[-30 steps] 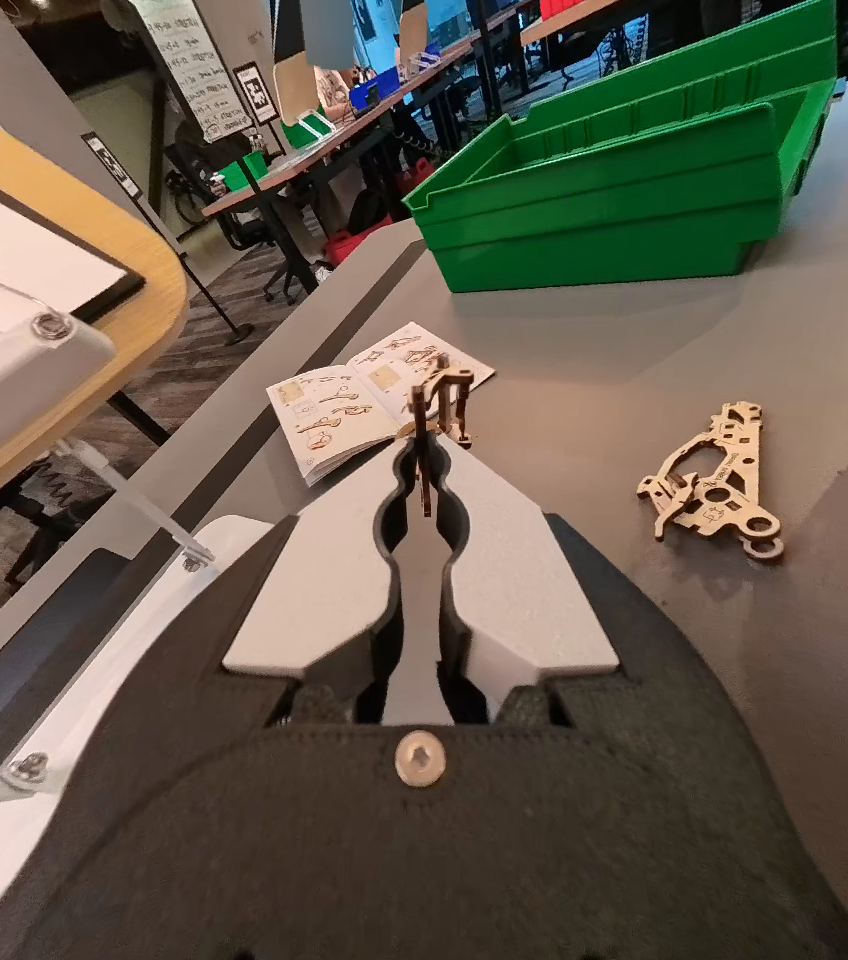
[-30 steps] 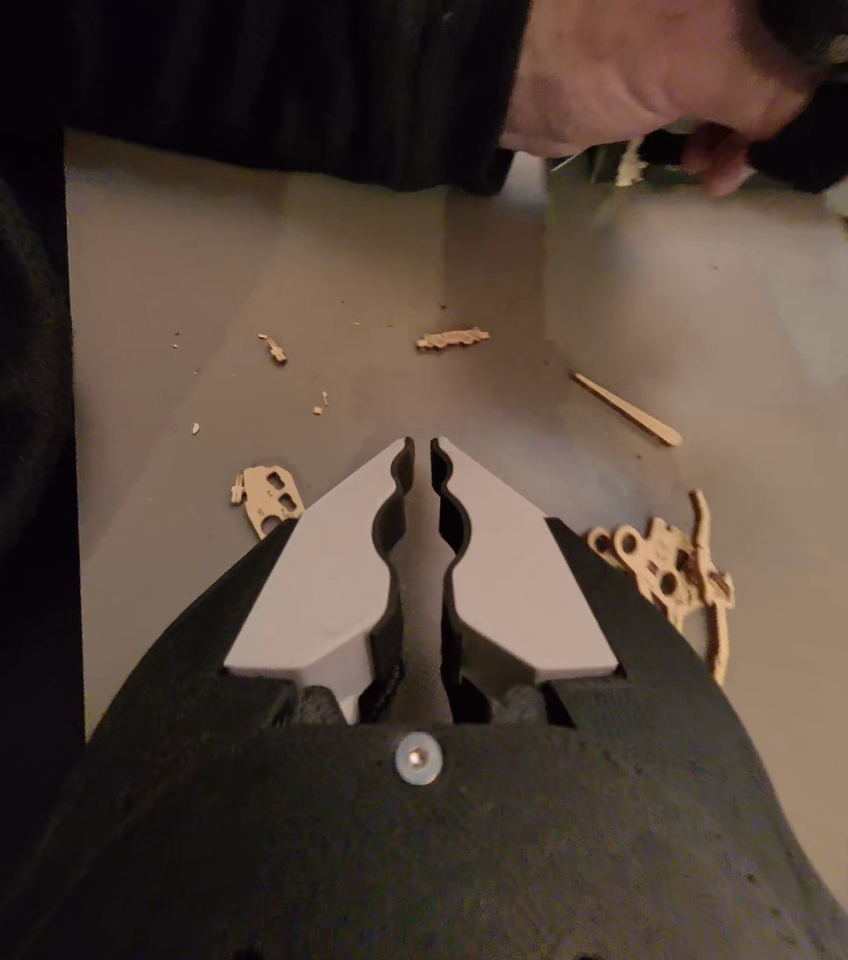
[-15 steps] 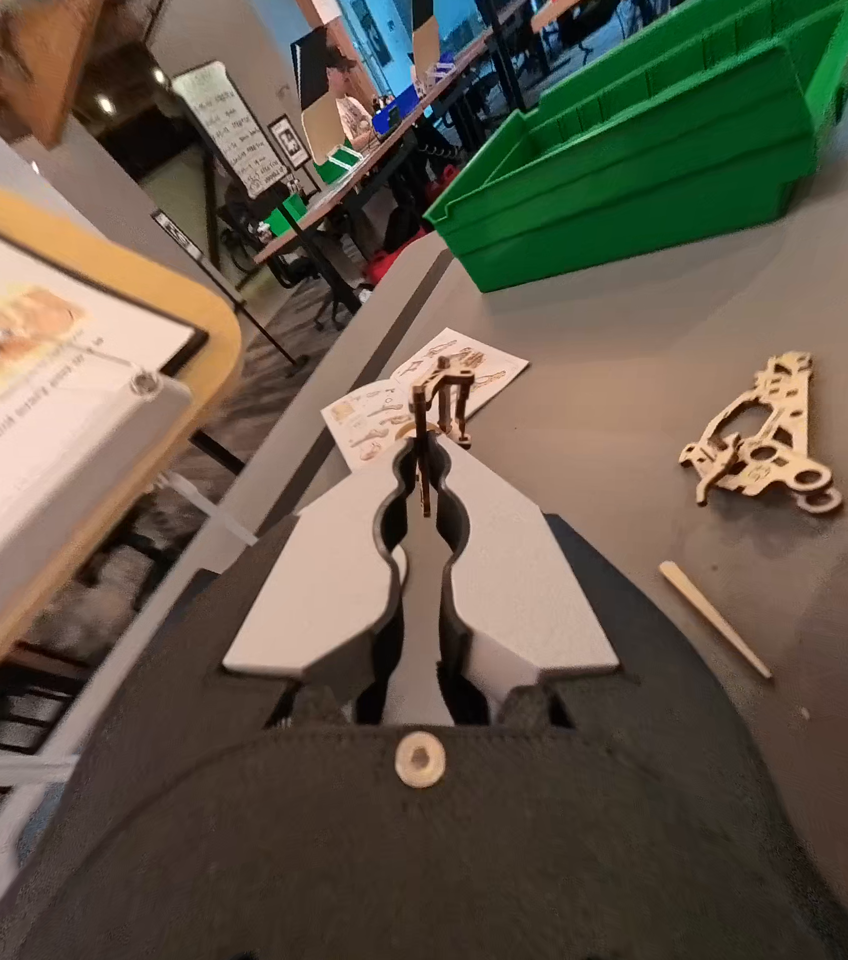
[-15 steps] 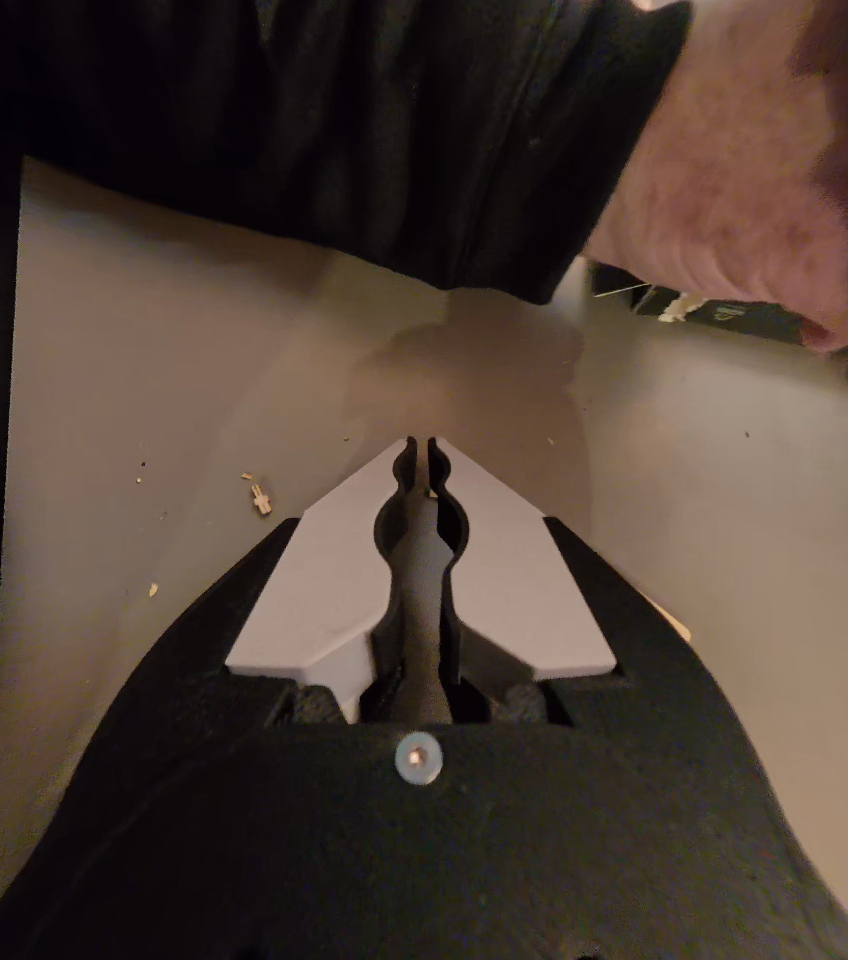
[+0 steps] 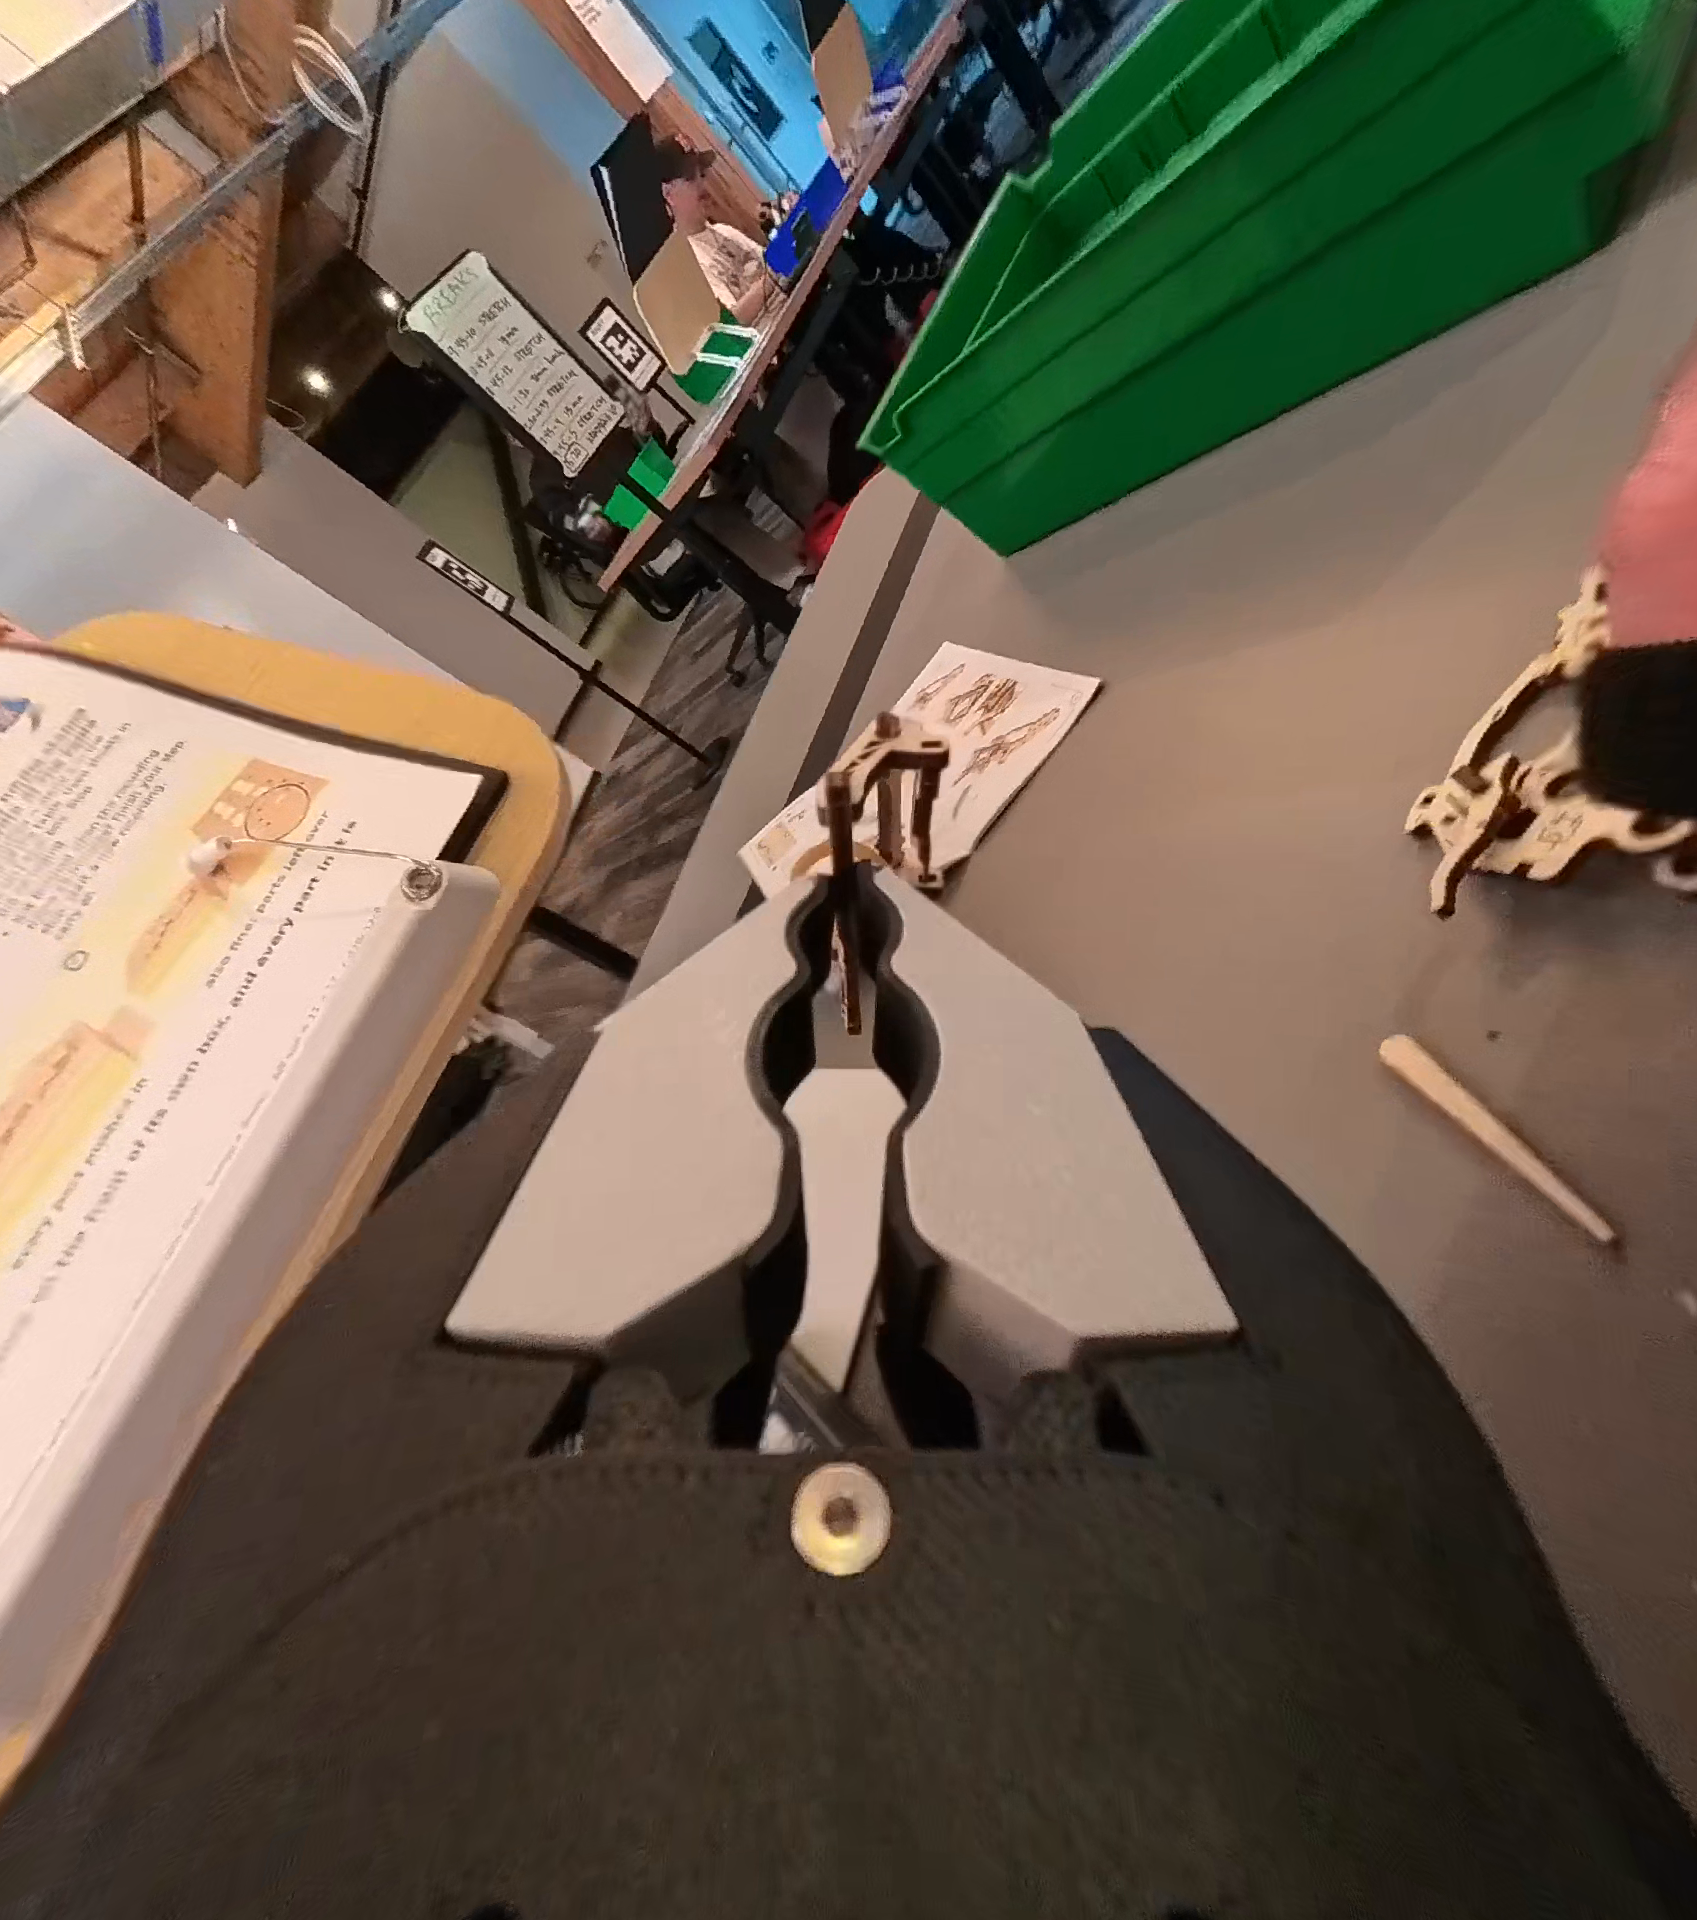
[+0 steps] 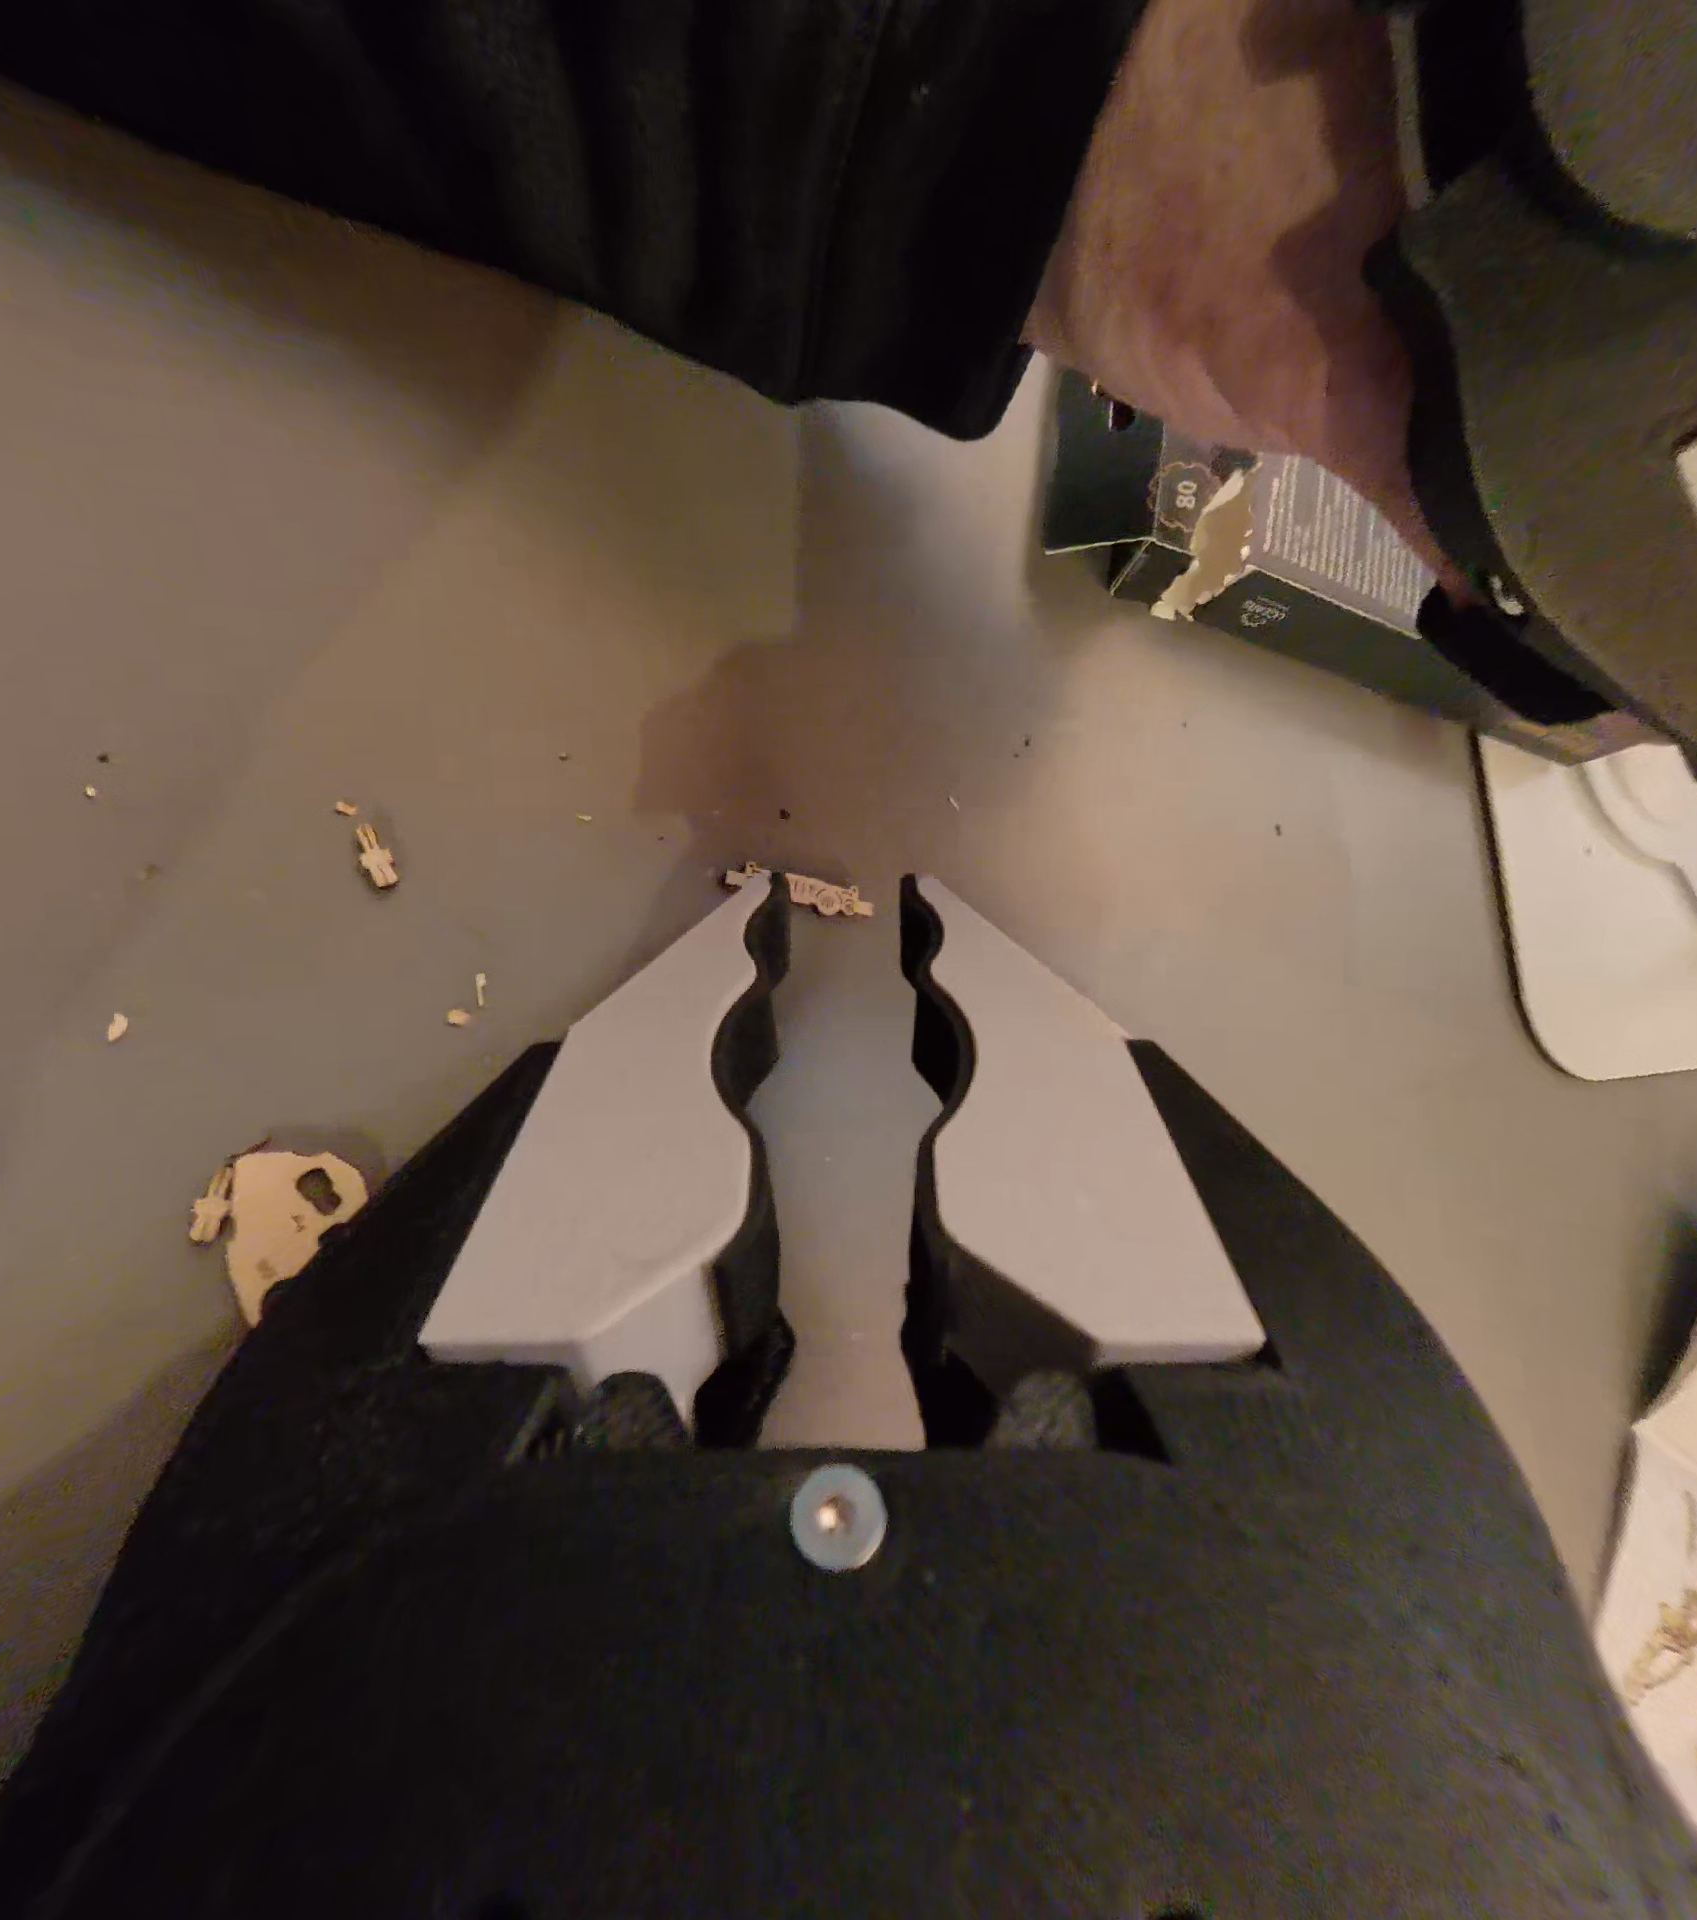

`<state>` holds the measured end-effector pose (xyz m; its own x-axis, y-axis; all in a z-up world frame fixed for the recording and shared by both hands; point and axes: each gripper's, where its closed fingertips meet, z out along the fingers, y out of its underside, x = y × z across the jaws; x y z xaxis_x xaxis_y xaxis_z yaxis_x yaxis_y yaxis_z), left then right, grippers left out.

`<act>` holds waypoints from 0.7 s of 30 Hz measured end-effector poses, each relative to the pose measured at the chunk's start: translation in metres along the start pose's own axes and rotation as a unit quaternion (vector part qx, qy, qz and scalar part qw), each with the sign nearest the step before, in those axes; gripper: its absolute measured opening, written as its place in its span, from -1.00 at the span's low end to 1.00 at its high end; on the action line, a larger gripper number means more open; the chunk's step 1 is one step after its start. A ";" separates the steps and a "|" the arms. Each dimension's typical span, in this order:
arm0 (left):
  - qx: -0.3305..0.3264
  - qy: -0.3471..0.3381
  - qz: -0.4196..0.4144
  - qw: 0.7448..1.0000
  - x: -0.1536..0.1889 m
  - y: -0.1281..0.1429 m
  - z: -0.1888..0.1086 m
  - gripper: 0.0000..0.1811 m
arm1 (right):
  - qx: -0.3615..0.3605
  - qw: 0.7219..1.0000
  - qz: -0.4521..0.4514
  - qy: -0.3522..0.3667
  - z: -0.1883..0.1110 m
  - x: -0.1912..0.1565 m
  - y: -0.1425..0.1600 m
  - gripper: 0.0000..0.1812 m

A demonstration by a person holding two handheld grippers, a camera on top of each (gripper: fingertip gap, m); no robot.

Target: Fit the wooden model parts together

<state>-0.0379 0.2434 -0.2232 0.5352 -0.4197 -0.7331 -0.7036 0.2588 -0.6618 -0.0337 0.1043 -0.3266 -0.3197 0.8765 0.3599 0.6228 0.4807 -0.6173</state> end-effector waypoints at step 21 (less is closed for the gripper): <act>0.013 -0.042 0.057 0.997 -0.006 -0.008 -0.026 -0.99 | 0.026 0.998 -0.017 0.049 -0.013 0.025 -0.010 -0.73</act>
<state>-0.0478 0.2210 -0.2092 0.4908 -0.3130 -0.8131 -0.7502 0.3228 -0.5771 -0.0387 0.1211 -0.3030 -0.2674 0.8540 0.4464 0.5741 0.5132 -0.6379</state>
